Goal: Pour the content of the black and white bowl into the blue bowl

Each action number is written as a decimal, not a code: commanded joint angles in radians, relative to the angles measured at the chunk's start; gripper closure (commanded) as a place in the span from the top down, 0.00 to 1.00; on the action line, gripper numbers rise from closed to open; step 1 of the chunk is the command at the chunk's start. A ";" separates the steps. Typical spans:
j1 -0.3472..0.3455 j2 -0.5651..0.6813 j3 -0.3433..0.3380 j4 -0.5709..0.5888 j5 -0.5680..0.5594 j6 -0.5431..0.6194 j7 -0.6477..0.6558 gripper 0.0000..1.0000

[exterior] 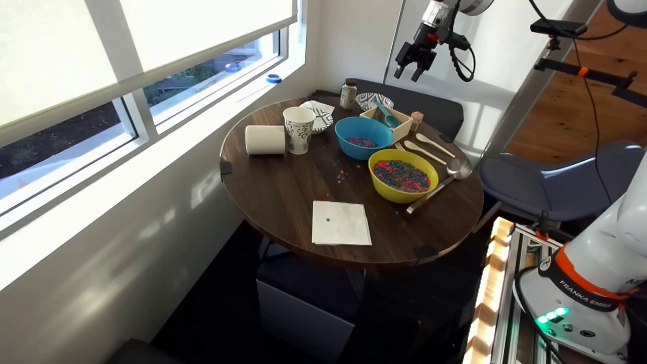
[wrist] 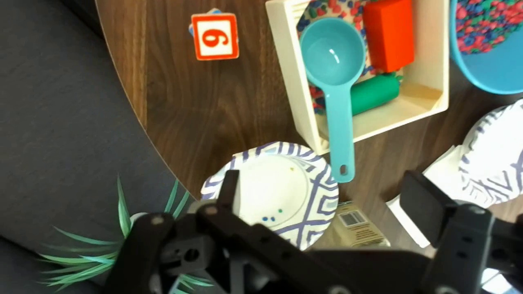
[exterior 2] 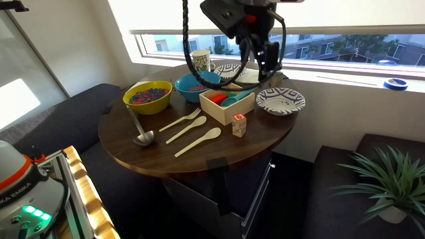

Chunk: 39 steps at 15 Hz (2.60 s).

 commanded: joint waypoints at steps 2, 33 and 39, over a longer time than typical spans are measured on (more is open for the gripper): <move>-0.079 0.122 0.043 0.099 0.048 0.027 0.017 1.00; -0.156 0.403 0.144 0.308 0.041 0.140 0.249 0.08; -0.176 0.385 0.152 0.320 0.067 0.132 0.227 0.00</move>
